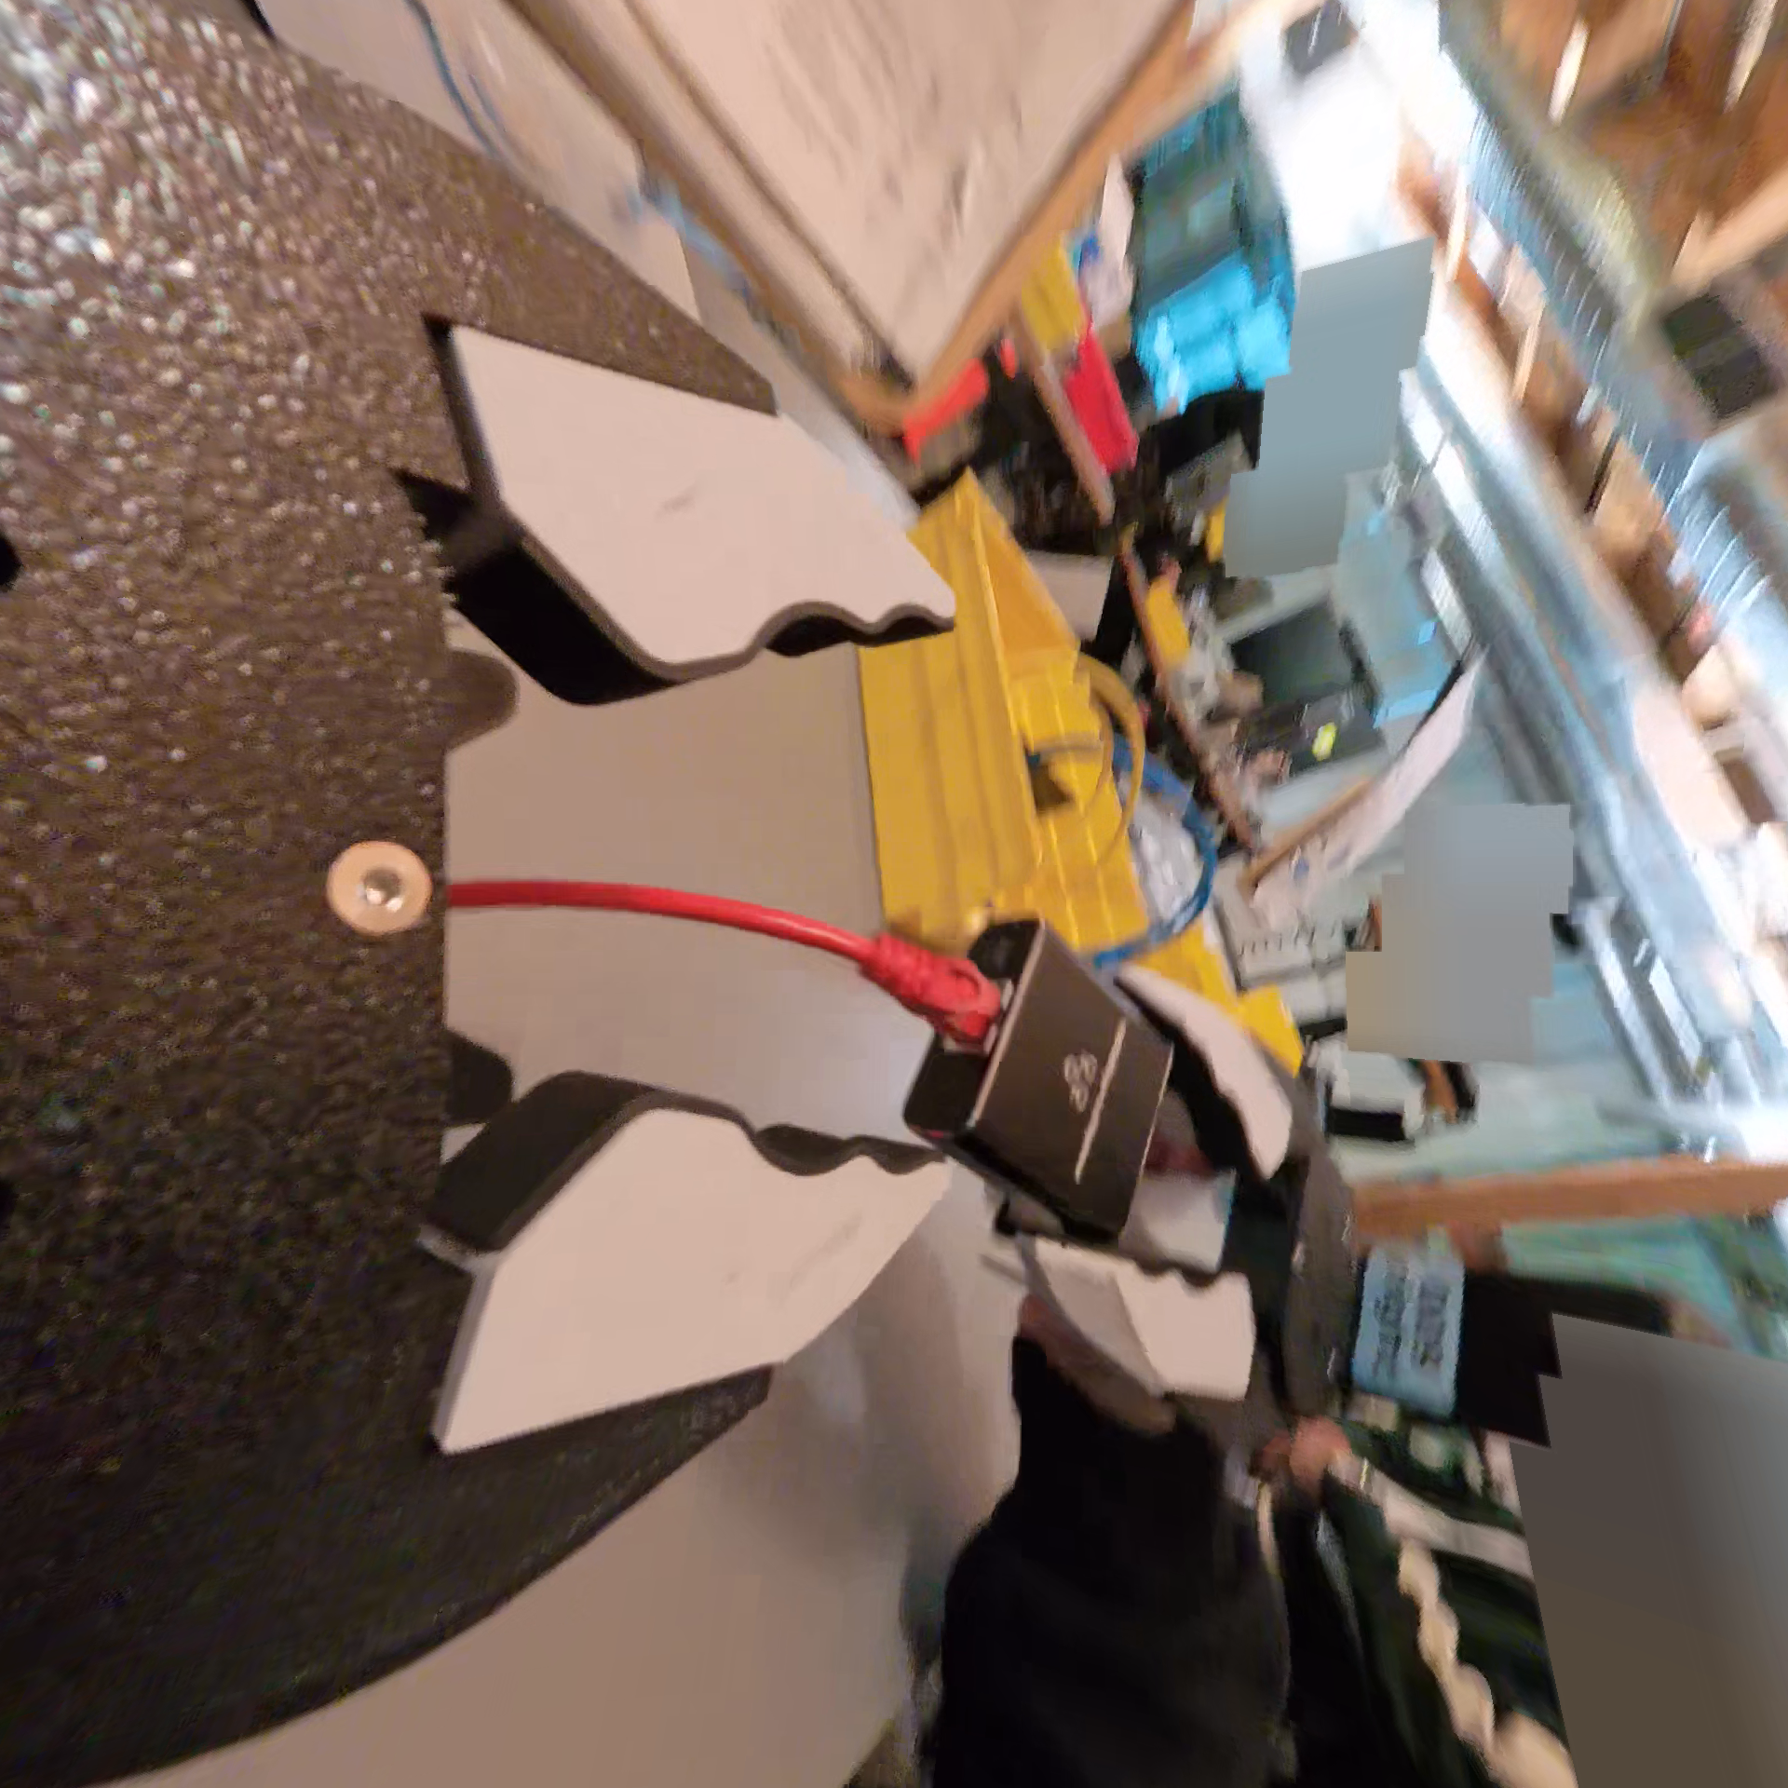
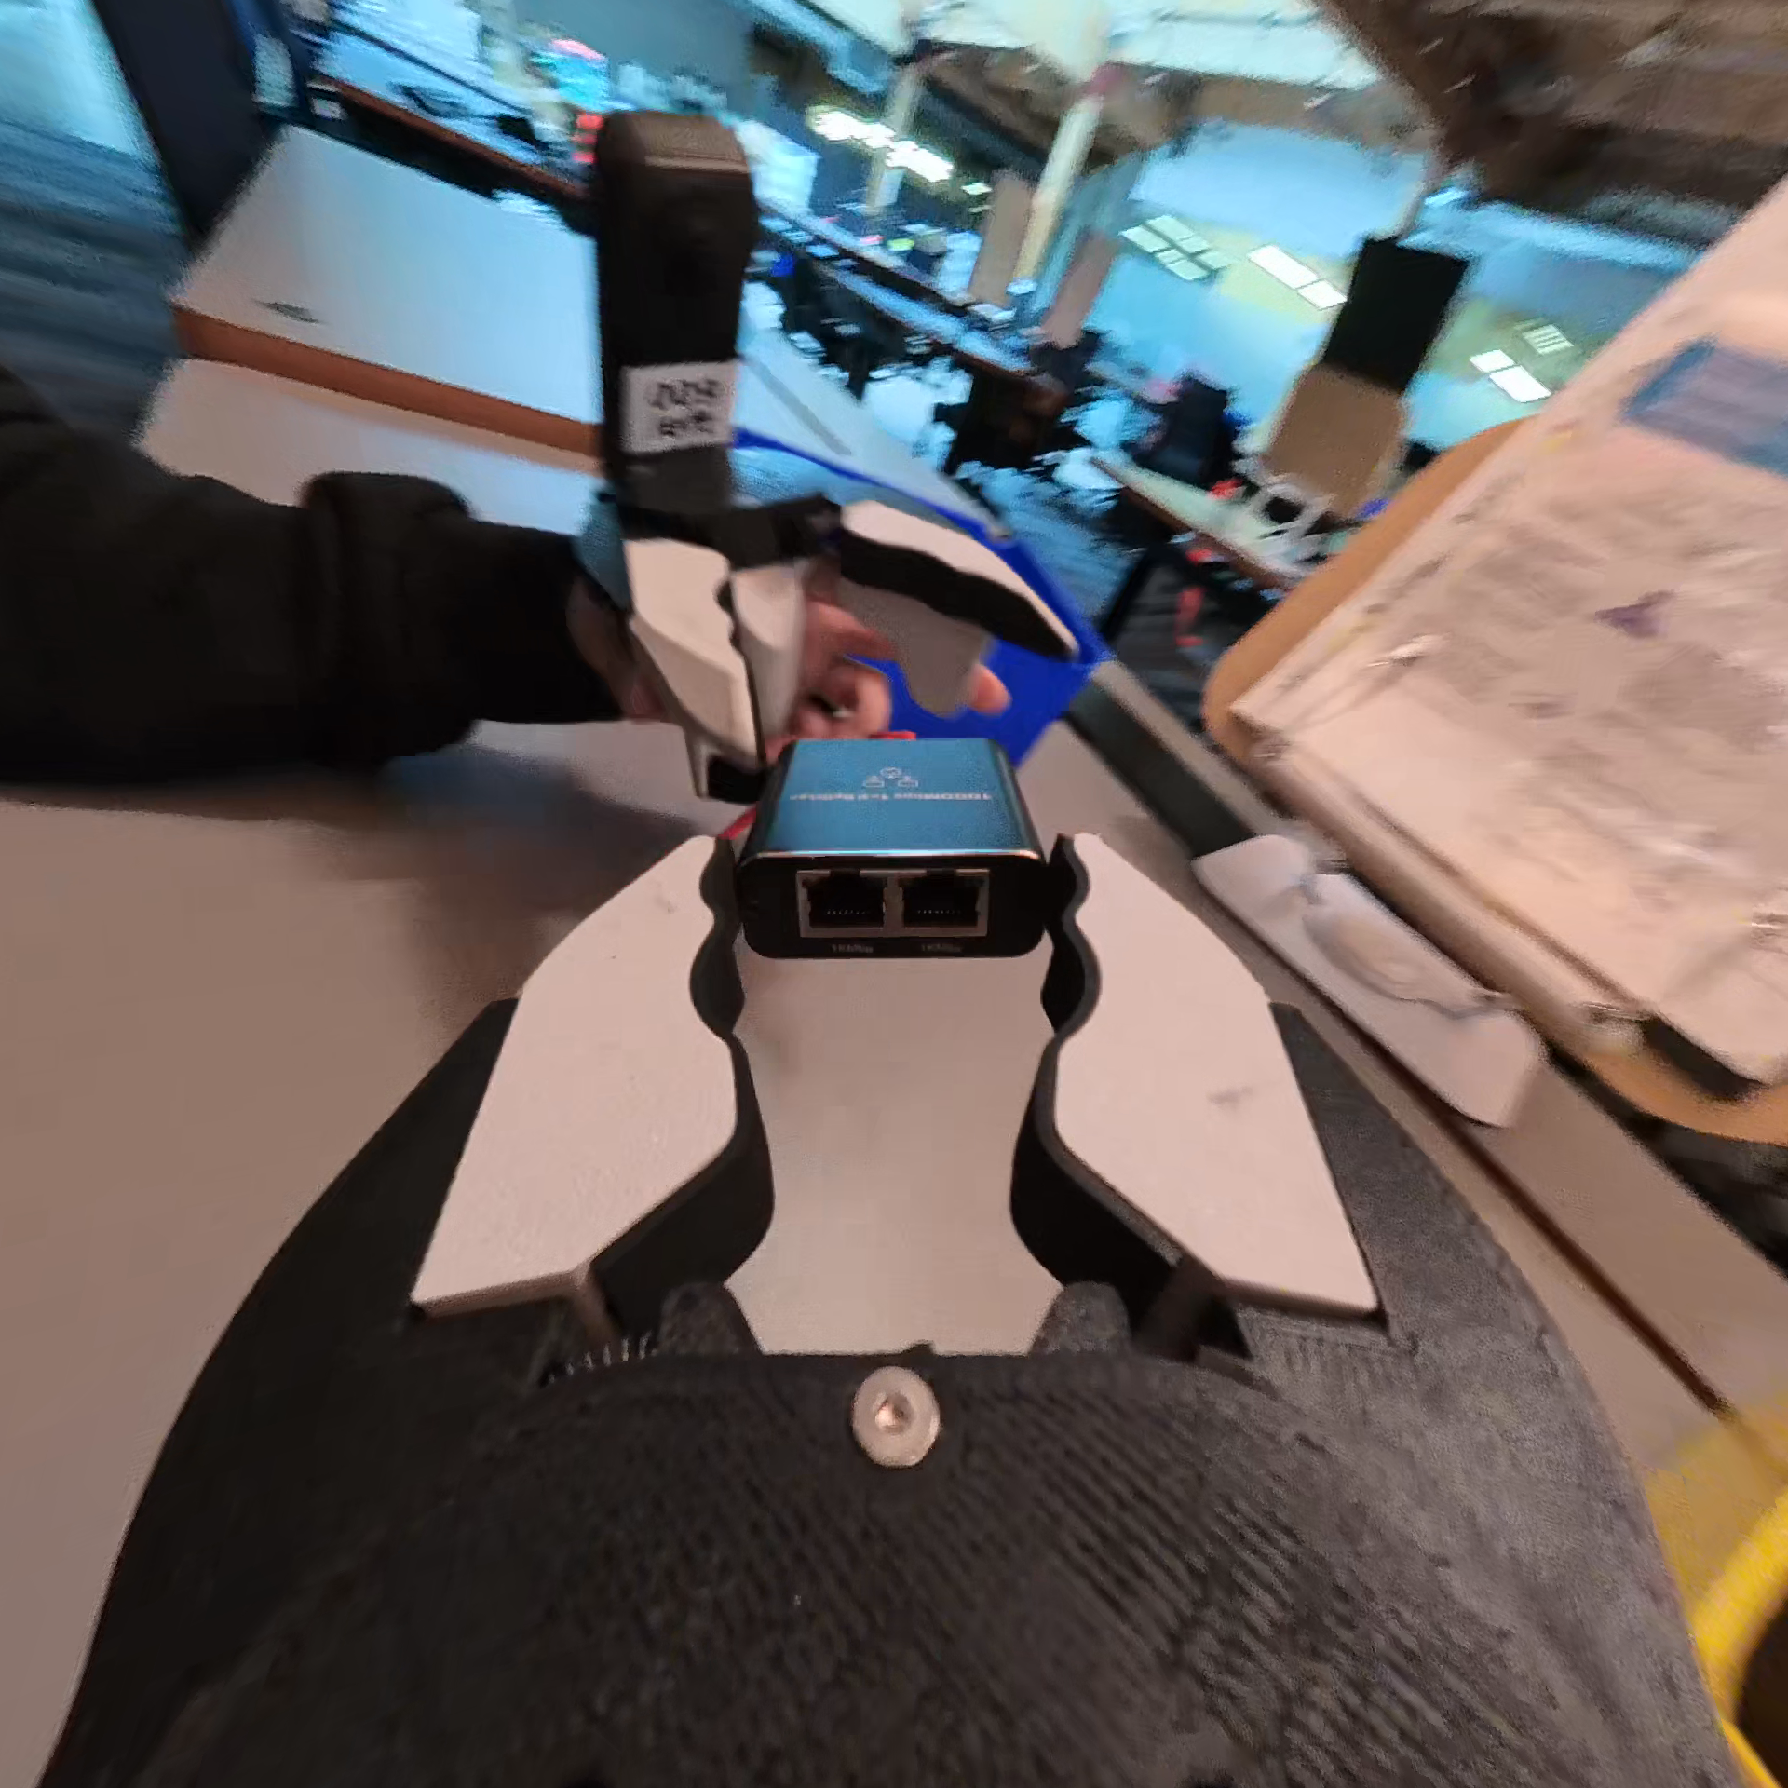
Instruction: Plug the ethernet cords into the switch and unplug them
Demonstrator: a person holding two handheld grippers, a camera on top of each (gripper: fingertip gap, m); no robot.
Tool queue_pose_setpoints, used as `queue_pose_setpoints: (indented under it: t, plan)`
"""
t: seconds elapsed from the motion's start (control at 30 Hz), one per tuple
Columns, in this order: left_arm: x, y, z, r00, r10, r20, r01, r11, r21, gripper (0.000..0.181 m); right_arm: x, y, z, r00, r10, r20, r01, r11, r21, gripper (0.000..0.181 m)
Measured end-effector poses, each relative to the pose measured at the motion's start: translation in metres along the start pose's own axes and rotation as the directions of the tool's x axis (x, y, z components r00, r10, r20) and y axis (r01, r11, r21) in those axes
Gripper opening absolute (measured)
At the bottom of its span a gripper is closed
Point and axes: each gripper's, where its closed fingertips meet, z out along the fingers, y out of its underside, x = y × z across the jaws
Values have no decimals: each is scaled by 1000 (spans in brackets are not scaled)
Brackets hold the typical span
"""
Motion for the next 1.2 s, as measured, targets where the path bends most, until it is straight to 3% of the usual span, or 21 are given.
queue_pose_setpoints:
  t: [0.07, 0.13, 0.2, 0.23, 0.3, 0.4, 0.47, 0.53, 0.57, 0.67, 0.8, 0.9, 1.0, 1.07, 1.2]
  plan:
    - [-19, -25, -20, 991, 12, 133, -20, 998, 56, 79, 17, -8, -11, 988, -41, -150, 45, 999, 20, 62]
    - [-26, -43, -32, 971, -101, 218, 87, 993, 75, 41, 27, -17, -18, 964, -78, -253, 89, 996, 32, 62]
    - [-4, -46, -22, 923, -367, 113, 360, 930, 76, 49, 32, -25, -21, 939, -119, -322, 138, 990, 39, 62]
    - [12, -43, -14, 868, -496, 40, 493, 868, 52, 52, 32, -29, -20, 933, -133, -335, 158, 986, 49, 62]
    - [44, -35, 3, 723, -683, -103, 686, 727, -5, 77, 31, -40, -17, 921, -127, -368, 175, 980, 99, 62]
    - [68, -28, 17, 448, -851, -272, 879, 475, -40, 73, 18, -50, -6, 926, -132, -353, 202, 965, 167, 61]
    - [70, -31, 20, 255, -885, -390, 955, 294, -41, 59, 5, -47, 3, 937, -154, -313, 211, 965, 157, 62]
    - [72, -32, 22, 126, -876, -466, 982, 176, -66, 49, -6, -42, 10, 936, -184, -300, 231, 964, 131, 61]
    - [72, -31, 23, 100, -874, -476, 985, 154, -75, 42, -10, -40, 13, 935, -198, -293, 241, 963, 121, 61]
    - [69, -26, 22, 148, -878, -455, 983, 183, -32, 32, -14, -33, 15, 925, -222, -307, 259, 962, 85, 61]
    - [73, -18, 16, 266, -879, -396, 949, 310, -51, 25, -23, -24, 17, 944, -229, -238, 255, 963, 84, 60]
    - [77, -3, 6, 382, -873, -301, 884, 441, -156, 24, -36, -19, 11, 973, -217, -80, 224, 971, 85, 59]
    - [84, 20, -11, 530, -826, -192, 755, 562, -337, 24, -32, -21, 0, 968, -250, -2, 250, 968, 23, 77]
    - [93, 22, -22, 551, -803, -226, 684, 590, -428, 25, -34, -28, 0, 957, -283, 63, 282, 959, 16, 87]
    - [106, 14, -35, 502, -806, -314, 641, 590, -491, 25, -63, -14, 20, 891, -358, 279, 389, 919, -66, 88]
